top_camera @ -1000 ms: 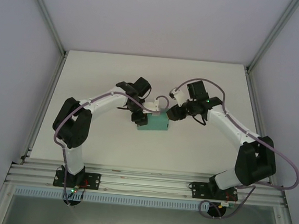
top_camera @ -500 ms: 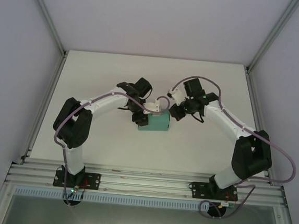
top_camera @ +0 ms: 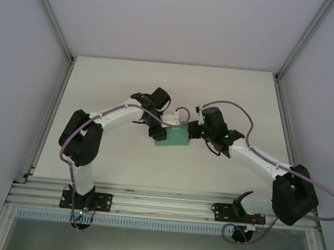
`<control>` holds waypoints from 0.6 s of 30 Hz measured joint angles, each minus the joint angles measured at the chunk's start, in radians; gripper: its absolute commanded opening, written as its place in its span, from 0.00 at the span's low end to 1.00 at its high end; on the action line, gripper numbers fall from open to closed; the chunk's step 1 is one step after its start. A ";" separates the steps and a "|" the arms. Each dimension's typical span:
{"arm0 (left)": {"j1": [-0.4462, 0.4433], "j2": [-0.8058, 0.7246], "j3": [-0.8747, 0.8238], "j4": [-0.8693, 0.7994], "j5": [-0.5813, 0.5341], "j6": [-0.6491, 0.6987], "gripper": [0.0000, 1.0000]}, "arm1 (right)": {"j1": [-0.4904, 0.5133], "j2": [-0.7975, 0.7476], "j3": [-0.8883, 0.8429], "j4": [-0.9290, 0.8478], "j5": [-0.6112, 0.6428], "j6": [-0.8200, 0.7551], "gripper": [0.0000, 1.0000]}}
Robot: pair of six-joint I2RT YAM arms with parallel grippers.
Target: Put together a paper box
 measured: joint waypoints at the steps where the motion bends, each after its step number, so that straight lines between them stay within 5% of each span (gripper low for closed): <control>1: 0.000 0.000 -0.001 0.005 -0.003 -0.005 0.38 | 0.008 -0.004 -0.023 0.042 0.021 0.012 0.00; 15: 0.000 -0.006 -0.011 0.023 -0.023 -0.045 0.41 | 0.069 0.012 -0.301 0.591 0.143 -0.122 0.00; 18: 0.001 -0.006 -0.011 0.023 -0.025 -0.056 0.51 | 0.071 0.032 -0.306 0.637 0.154 -0.129 0.00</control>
